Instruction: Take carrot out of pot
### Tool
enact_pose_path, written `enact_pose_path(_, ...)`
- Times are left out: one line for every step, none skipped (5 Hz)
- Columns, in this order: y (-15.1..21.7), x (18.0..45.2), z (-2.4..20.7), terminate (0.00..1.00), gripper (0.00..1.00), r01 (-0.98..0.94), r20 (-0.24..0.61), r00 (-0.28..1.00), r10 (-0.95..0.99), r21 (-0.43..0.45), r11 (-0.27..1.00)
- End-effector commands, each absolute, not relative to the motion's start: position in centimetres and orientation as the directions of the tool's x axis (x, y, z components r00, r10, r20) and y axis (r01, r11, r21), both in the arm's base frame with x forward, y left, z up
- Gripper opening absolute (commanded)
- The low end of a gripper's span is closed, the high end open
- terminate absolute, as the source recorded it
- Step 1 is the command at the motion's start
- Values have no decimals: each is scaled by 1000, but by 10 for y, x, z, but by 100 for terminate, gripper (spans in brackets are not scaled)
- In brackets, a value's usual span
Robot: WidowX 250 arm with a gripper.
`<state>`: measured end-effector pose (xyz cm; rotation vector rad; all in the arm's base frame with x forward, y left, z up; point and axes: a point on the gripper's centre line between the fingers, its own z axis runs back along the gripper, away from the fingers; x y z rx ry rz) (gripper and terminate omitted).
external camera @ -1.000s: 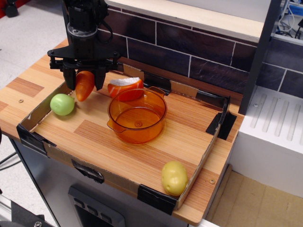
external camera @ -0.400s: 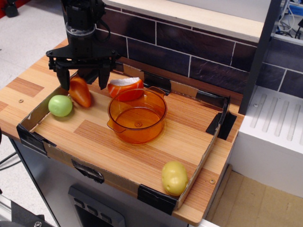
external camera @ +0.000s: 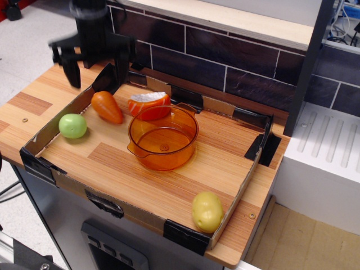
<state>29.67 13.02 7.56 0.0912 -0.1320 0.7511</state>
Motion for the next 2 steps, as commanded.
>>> enact_pose_path(128, 304, 178, 0, 100, -720, 242, 656, 715, -82, 689)
enact_pose_path(128, 304, 178, 100, 100, -720, 242, 656, 715, -82, 689)
